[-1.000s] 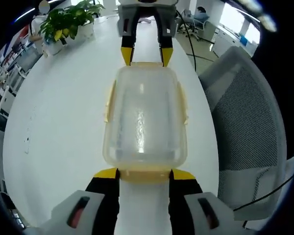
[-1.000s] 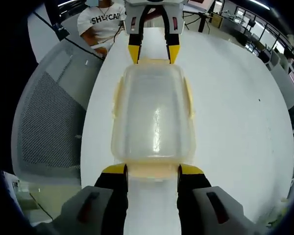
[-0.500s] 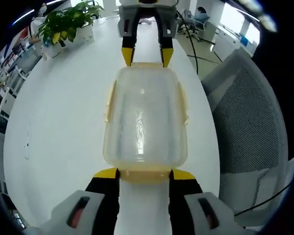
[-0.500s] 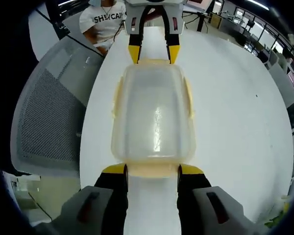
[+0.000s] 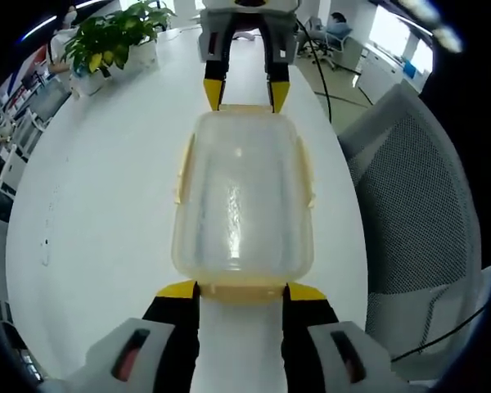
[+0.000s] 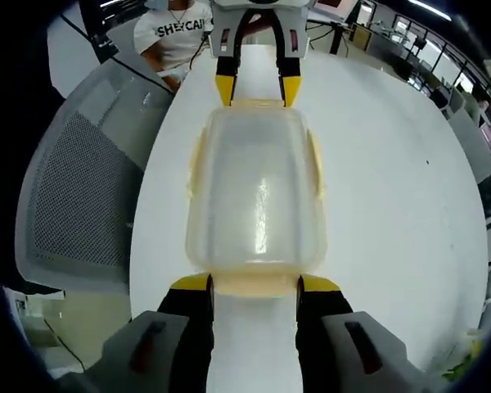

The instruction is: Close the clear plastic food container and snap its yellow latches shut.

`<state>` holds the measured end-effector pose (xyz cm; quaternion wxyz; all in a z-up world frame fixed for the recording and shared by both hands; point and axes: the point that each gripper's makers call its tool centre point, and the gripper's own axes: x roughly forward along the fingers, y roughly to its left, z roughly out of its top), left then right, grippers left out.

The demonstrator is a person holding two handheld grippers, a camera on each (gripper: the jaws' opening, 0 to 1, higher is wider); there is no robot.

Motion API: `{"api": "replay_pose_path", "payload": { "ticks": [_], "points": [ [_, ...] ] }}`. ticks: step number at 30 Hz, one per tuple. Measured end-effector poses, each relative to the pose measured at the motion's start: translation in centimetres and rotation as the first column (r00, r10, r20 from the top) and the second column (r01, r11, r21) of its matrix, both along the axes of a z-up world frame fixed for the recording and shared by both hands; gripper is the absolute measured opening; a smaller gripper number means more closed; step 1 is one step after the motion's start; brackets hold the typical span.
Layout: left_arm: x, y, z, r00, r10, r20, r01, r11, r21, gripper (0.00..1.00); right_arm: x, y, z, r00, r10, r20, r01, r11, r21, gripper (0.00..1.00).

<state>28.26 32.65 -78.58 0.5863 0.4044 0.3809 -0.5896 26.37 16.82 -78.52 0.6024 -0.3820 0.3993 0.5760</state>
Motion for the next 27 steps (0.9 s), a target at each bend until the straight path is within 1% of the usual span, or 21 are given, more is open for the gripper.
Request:
{"api": "replay_pose_path", "payload": {
  "ticks": [5, 8, 10, 12, 21, 27],
  "points": [
    [0.1, -0.2, 0.1, 1.0, 0.014, -0.009, -0.014, 1.0, -0.005, 0.34, 0.3, -0.2, 0.1, 1.0, 0.001, -0.001, -0.001, 1.0, 0.0, 0.35],
    [0.0, -0.4, -0.1, 1.0, 0.01, -0.01, -0.01, 1.0, -0.011, 0.34, 0.1, -0.4, -0.2, 1.0, 0.0, -0.009, 0.0, 1.0, -0.004, 0.35],
    [-0.3, -0.5, -0.4, 1.0, 0.006, -0.023, -0.006, 1.0, -0.011, 0.34, -0.3, -0.6, -0.6, 1.0, 0.001, -0.017, -0.001, 1.0, -0.007, 0.35],
    [-0.4, -0.7, -0.4, 1.0, 0.002, -0.023, -0.003, 1.0, -0.016, 0.34, -0.3, -0.7, -0.9, 1.0, -0.003, -0.014, 0.003, 1.0, -0.012, 0.35],
    [-0.3, -0.6, -0.6, 1.0, 0.004, -0.022, -0.004, 1.0, -0.015, 0.34, -0.2, -0.6, -0.9, 1.0, -0.018, -0.015, 0.019, 0.999, 0.028, 0.36],
    [-0.2, -0.6, -0.7, 1.0, 0.005, -0.019, -0.005, 1.0, -0.003, 0.35, -0.3, -0.6, -0.9, 1.0, -0.009, -0.01, 0.009, 0.999, 0.04, 0.37]
  ]
}}
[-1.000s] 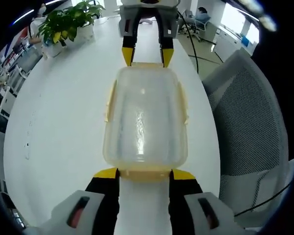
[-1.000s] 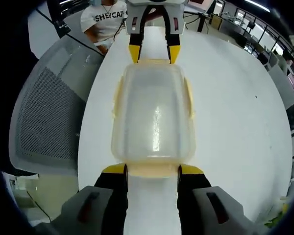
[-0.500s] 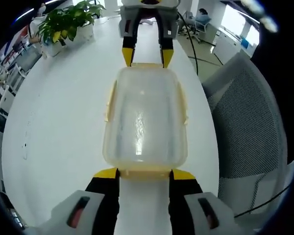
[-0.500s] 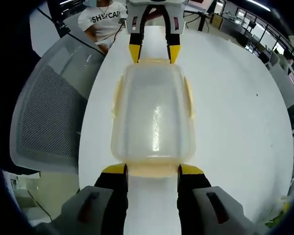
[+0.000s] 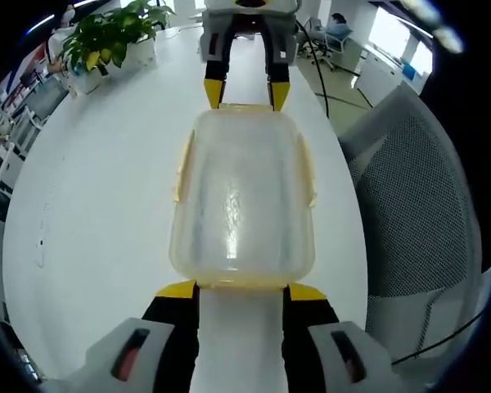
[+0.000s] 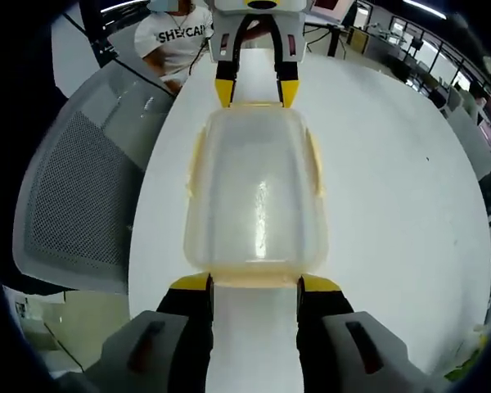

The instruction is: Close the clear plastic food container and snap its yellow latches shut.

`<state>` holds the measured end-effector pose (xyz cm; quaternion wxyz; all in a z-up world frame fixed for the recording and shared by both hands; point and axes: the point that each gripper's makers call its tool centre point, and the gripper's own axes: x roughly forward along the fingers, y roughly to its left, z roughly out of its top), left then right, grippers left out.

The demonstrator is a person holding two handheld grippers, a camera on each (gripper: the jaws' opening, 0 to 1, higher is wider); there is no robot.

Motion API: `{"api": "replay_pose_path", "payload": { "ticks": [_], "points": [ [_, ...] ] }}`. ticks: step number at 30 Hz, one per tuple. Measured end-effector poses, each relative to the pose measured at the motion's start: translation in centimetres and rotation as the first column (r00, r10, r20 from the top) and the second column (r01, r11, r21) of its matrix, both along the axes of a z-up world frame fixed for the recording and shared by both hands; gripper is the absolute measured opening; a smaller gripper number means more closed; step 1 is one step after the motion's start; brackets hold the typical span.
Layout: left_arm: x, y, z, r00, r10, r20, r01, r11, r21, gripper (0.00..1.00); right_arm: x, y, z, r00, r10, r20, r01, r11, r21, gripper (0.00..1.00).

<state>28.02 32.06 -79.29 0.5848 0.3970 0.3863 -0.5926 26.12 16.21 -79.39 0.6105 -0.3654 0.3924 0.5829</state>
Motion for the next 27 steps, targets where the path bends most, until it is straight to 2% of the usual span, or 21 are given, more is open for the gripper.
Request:
{"api": "replay_pose_path", "payload": {
  "ticks": [5, 8, 14, 19, 20, 21, 23, 24, 25, 26, 27],
  "points": [
    [0.0, 0.0, 0.0, 1.0, -0.002, -0.006, 0.002, 1.0, 0.005, 0.36, 0.0, 0.0, -0.1, 1.0, 0.005, 0.012, -0.005, 1.0, -0.014, 0.38],
    [0.0, 0.2, -0.3, 0.998, 0.053, -0.037, -0.052, 0.998, 0.02, 0.36, 0.1, -0.1, -0.1, 1.0, 0.002, 0.001, -0.002, 0.999, -0.032, 0.38],
    [-0.1, 0.2, -0.2, 0.999, 0.029, -0.023, -0.028, 0.999, 0.019, 0.37, 0.0, -0.2, -0.2, 1.0, -0.005, -0.007, 0.005, 0.999, -0.036, 0.39],
    [0.1, 0.7, -0.5, 0.999, 0.037, -0.014, -0.037, 0.999, 0.038, 0.37, -0.1, -0.6, -0.4, 0.998, -0.054, -0.025, 0.053, 0.998, -0.032, 0.38],
    [0.0, 0.7, -0.4, 0.999, 0.048, -0.014, -0.048, 0.998, 0.033, 0.37, -0.2, -0.7, -0.4, 0.997, -0.066, -0.033, 0.065, 0.998, -0.023, 0.38],
    [0.0, 1.0, -0.3, 0.996, 0.092, -0.019, -0.091, 0.995, 0.027, 0.37, -0.4, -0.7, -0.2, 0.995, -0.091, -0.044, 0.091, 0.996, -0.002, 0.38],
    [0.2, 1.6, -0.2, 0.987, 0.162, -0.017, -0.162, 0.987, 0.011, 0.37, -0.5, -0.9, 0.1, 0.99, -0.137, -0.044, 0.138, 0.99, 0.03, 0.38],
    [0.1, 1.7, 0.0, 0.973, 0.226, -0.037, -0.228, 0.973, -0.04, 0.36, -0.3, -1.2, 0.2, 0.982, -0.186, -0.044, 0.188, 0.981, 0.052, 0.38],
    [0.0, 1.6, 0.3, 0.954, 0.292, -0.069, -0.297, 0.952, -0.076, 0.36, -0.4, -1.4, 0.3, 0.973, -0.223, -0.059, 0.227, 0.972, 0.068, 0.37],
    [-0.1, 1.7, 0.7, 0.92, 0.372, -0.121, -0.386, 0.914, -0.124, 0.35, -0.6, -1.6, 0.4, 0.956, -0.277, -0.094, 0.286, 0.953, 0.101, 0.37],
    [-0.1, 1.8, 0.9, 0.898, 0.414, -0.146, -0.434, 0.887, -0.154, 0.35, -0.7, -1.7, 0.6, 0.941, -0.317, -0.116, 0.33, 0.936, 0.121, 0.37]
  ]
}}
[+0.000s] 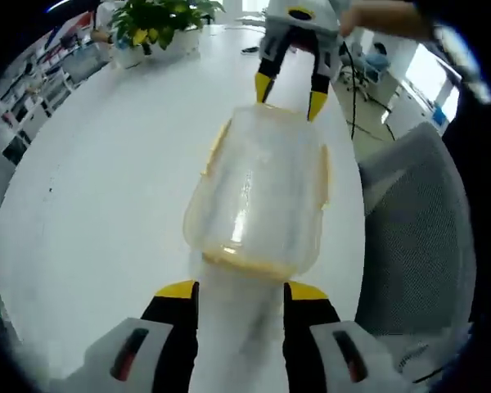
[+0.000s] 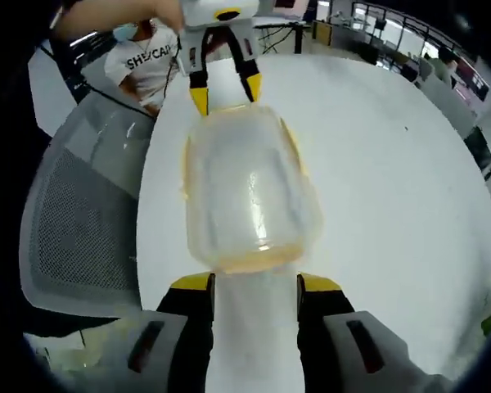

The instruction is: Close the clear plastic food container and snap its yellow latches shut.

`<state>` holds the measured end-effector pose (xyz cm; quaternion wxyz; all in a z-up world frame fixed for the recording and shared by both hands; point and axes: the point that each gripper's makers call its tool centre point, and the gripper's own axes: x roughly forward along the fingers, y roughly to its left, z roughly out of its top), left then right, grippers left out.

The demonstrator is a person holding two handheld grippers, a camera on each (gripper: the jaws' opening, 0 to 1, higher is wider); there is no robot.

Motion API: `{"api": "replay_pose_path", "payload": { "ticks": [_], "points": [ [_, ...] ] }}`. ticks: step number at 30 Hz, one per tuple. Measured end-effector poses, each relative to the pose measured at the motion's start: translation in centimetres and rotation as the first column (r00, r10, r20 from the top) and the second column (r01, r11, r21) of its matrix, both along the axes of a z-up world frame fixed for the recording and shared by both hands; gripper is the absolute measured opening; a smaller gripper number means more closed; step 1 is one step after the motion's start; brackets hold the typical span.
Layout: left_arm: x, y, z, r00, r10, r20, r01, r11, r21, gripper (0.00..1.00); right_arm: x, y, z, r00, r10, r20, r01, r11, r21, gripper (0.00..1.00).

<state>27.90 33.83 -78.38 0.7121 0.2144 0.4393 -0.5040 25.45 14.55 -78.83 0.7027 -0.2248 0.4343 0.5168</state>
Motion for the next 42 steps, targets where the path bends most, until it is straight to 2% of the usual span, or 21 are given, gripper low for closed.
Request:
{"api": "replay_pose_path", "payload": {
  "ticks": [1, 2, 5, 6, 8, 9, 10, 11, 12, 13, 16, 18, 23, 28, 31, 33, 35, 37, 38, 39, 42],
  "points": [
    [0.1, 0.5, 0.3, 0.997, 0.074, -0.012, -0.074, 0.997, -0.032, 0.34, 0.1, -0.1, 0.3, 0.996, -0.086, -0.029, 0.088, 0.995, 0.049, 0.37],
    [0.0, 0.5, 0.5, 0.992, 0.12, -0.028, -0.122, 0.991, -0.06, 0.34, 0.2, 0.0, 0.5, 0.989, -0.138, -0.05, 0.142, 0.987, 0.08, 0.37],
    [-0.4, 0.5, 1.0, 0.965, 0.247, -0.086, -0.256, 0.958, -0.128, 0.32, 0.4, 0.3, 1.7, 0.952, -0.283, -0.121, 0.301, 0.937, 0.176, 0.37],
    [-0.6, 0.4, 1.1, 0.96, 0.264, -0.098, -0.276, 0.95, -0.145, 0.32, 0.3, 0.4, 2.0, 0.943, -0.304, -0.136, 0.326, 0.927, 0.187, 0.36],
    [-0.3, 0.2, 1.5, 0.934, 0.334, -0.129, -0.353, 0.917, -0.186, 0.31, 0.7, 0.4, 2.4, 0.92, -0.361, -0.154, 0.387, 0.899, 0.206, 0.34],
    [-0.3, 0.1, 1.6, 0.918, 0.368, -0.149, -0.392, 0.898, -0.198, 0.3, 1.0, 0.4, 2.6, 0.906, -0.39, -0.167, 0.419, 0.882, 0.215, 0.34],
    [-0.3, -0.3, 1.8, 0.895, 0.405, -0.185, -0.44, 0.87, -0.222, 0.3, 1.3, 0.6, 2.9, 0.892, -0.415, -0.181, 0.449, 0.862, 0.235, 0.34],
    [-0.3, -0.6, 2.0, 0.884, 0.42, -0.205, -0.461, 0.854, -0.24, 0.3, 1.6, 0.5, 2.9, 0.883, -0.432, -0.184, 0.466, 0.852, 0.238, 0.34],
    [-0.3, -0.9, 2.1, 0.866, 0.445, -0.228, -0.494, 0.832, -0.253, 0.3, 1.8, 0.5, 2.9, 0.875, -0.449, -0.181, 0.482, 0.844, 0.234, 0.34],
    [-0.3, -0.9, 1.9, 0.851, 0.466, -0.241, -0.518, 0.818, -0.249, 0.29, 1.8, 0.5, 2.9, 0.872, -0.456, -0.178, 0.488, 0.841, 0.234, 0.34],
    [-0.1, -0.9, 1.7, 0.823, 0.509, -0.253, -0.563, 0.79, -0.241, 0.29, 1.8, 0.8, 2.3, 0.861, -0.476, -0.18, 0.507, 0.835, 0.214, 0.33],
    [-0.1, -0.9, 1.6, 0.812, 0.525, -0.254, -0.578, 0.781, -0.235, 0.29, 1.6, 1.0, 2.1, 0.857, -0.479, -0.189, 0.512, 0.833, 0.211, 0.33],
    [-0.2, -1.2, 1.5, 0.799, 0.537, -0.269, -0.596, 0.768, -0.235, 0.27, 0.9, 2.0, 1.4, 0.847, -0.483, -0.222, 0.524, 0.827, 0.204, 0.32],
    [-0.3, -1.8, 0.9, 0.797, 0.533, -0.286, -0.595, 0.775, -0.214, 0.22, 0.4, 2.4, 1.0, 0.839, -0.49, -0.238, 0.535, 0.823, 0.189, 0.3],
    [-0.2, -1.8, 0.5, 0.8, 0.538, -0.265, -0.591, 0.782, -0.198, 0.21, 0.3, 2.3, 0.5, 0.84, -0.489, -0.236, 0.532, 0.828, 0.176, 0.3],
    [-0.1, -1.8, 0.6, 0.798, 0.543, -0.26, -0.595, 0.777, -0.204, 0.21, 0.4, 2.2, 0.6, 0.822, -0.508, -0.256, 0.557, 0.809, 0.185, 0.29],
    [-0.1, -1.9, 0.6, 0.802, 0.542, -0.253, -0.592, 0.779, -0.206, 0.2, 0.4, 2.2, 0.7, 0.822, -0.512, -0.25, 0.56, 0.807, 0.189, 0.27],
    [0.0, -1.8, 0.6, 0.796, 0.552, -0.249, -0.6, 0.775, -0.199, 0.19, 0.6, 2.1, 0.7, 0.823, -0.509, -0.251, 0.557, 0.81, 0.182, 0.24],
    [0.0, -1.8, 0.6, 0.794, 0.558, -0.243, -0.603, 0.773, -0.198, 0.19, 0.7, 2.2, 0.7, 0.818, -0.515, -0.257, 0.563, 0.807, 0.176, 0.23],
    [0.0, -1.7, 0.6, 0.801, 0.555, -0.227, -0.596, 0.778, -0.201, 0.18, 0.7, 2.2, 0.8, 0.823, -0.508, -0.253, 0.555, 0.815, 0.17, 0.22],
    [0.1, -1.6, 0.5, 0.795, 0.561, -0.23, -0.603, 0.769, -0.21, 0.17, 0.6, 2.2, 0.7, 0.828, -0.496, -0.261, 0.544, 0.824, 0.161, 0.21]
  ]
}}
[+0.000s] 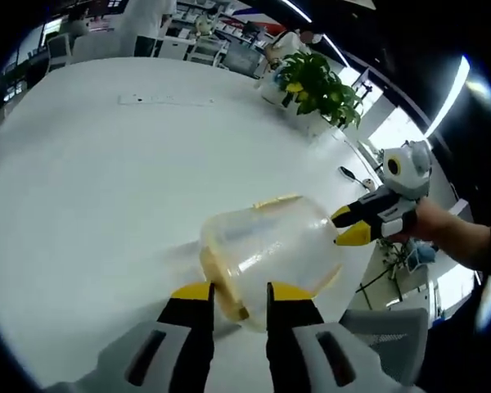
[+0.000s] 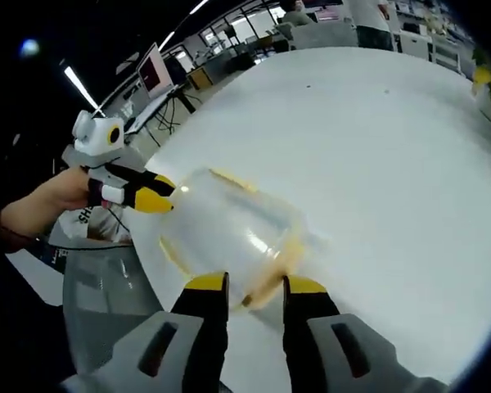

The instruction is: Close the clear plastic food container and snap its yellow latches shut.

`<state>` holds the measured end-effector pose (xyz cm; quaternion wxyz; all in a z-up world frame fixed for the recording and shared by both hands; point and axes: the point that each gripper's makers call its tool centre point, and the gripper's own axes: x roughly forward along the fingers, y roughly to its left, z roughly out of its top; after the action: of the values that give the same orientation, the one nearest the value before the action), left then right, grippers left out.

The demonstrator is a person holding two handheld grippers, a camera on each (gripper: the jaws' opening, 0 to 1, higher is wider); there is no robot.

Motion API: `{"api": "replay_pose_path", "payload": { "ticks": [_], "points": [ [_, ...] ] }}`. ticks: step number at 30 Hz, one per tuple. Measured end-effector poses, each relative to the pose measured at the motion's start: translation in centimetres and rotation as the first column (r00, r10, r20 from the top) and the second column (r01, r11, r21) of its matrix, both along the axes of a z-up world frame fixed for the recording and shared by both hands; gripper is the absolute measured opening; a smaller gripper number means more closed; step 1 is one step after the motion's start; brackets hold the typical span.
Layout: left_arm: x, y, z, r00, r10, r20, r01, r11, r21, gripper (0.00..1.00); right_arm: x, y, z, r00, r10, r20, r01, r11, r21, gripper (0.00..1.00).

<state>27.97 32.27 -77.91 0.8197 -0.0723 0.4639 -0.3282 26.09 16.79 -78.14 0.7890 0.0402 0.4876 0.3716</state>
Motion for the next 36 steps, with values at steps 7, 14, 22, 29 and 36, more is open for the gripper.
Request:
{"api": "replay_pose_path", "payload": {
  "ticks": [7, 14, 22, 29, 36],
  "points": [
    [-0.5, -0.7, 0.2, 0.999, -0.005, -0.05, 0.002, 0.999, -0.054, 0.13, 1.0, 1.5, 1.2, 1.0, -0.014, 0.01, 0.013, 0.997, 0.082, 0.18],
    [-0.5, -0.2, -0.3, 0.995, -0.025, -0.093, 0.027, 0.999, 0.027, 0.14, 0.3, 0.5, 0.0, 0.997, 0.08, -0.007, -0.08, 0.997, -0.009, 0.19],
    [-0.7, 0.2, -0.3, 0.998, -0.003, -0.064, 0.004, 1.0, 0.027, 0.17, 0.3, 0.4, 0.0, 0.996, 0.089, -0.008, -0.089, 0.996, -0.003, 0.21],
    [-0.4, 0.1, -0.2, 0.999, -0.01, -0.033, 0.012, 0.998, 0.056, 0.18, 0.4, 0.5, 0.0, 0.996, 0.091, -0.021, -0.091, 0.996, -0.015, 0.21],
    [0.1, 0.1, 0.3, 0.988, -0.121, 0.098, 0.103, 0.979, 0.176, 0.23, 0.8, 0.4, 0.3, 0.992, 0.125, 0.025, -0.123, 0.99, -0.065, 0.23]
  ]
}}
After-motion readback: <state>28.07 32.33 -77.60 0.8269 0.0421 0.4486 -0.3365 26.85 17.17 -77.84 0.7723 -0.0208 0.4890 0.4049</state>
